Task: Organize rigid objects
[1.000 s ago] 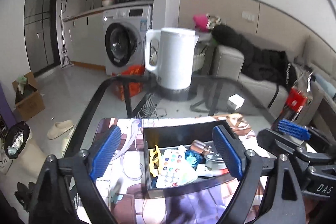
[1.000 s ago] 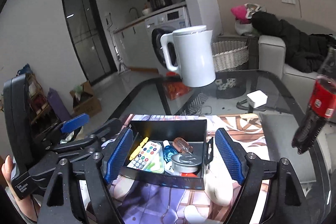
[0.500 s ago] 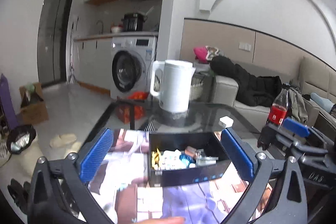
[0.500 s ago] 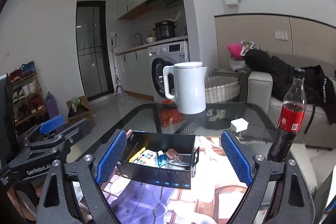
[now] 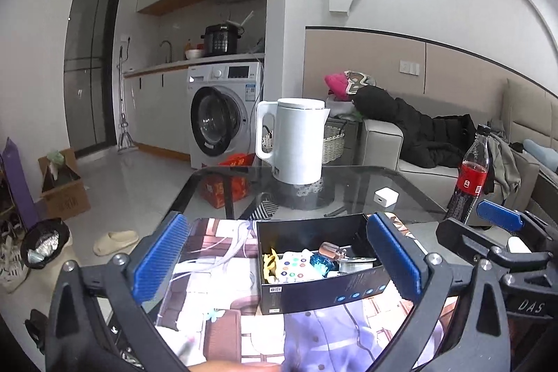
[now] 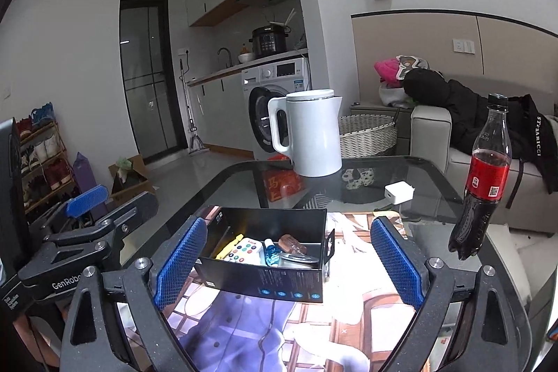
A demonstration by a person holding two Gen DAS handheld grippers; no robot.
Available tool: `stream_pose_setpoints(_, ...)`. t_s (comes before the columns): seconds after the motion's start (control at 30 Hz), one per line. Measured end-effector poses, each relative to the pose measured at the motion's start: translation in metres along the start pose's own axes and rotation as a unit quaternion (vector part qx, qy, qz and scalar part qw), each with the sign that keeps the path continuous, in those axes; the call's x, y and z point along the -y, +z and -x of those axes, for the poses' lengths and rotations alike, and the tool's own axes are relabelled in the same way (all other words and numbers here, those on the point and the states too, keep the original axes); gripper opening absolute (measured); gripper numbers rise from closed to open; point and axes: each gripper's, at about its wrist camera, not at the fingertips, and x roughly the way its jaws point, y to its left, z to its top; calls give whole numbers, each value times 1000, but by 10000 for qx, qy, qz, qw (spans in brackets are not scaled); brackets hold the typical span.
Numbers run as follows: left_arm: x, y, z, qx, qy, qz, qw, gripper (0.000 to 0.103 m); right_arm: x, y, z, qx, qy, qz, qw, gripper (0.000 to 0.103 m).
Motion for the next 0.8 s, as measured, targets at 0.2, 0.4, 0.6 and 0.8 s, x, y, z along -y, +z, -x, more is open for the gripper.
stream_pose_setpoints(0.2, 1, 1, 3, 57, 37, -42, 10000, 103, -2, 0, 2, 61, 25, 64, 10000, 97)
stream_pose_setpoints(0.4, 2, 1, 3, 63, 38, -64, 10000, 103, -3, -1, 2, 31, 59, 80, 9999, 97)
stream_pose_setpoints(0.6, 3, 1, 4, 66, 43, -92, 9999, 103, -7, -2, 3, 55, 130, 191, 9997, 97)
stream_pose_setpoints(0.8, 4, 1, 5, 68, 66, -125, 9999, 103, -7, -2, 3, 61, 83, 181, 9998, 97)
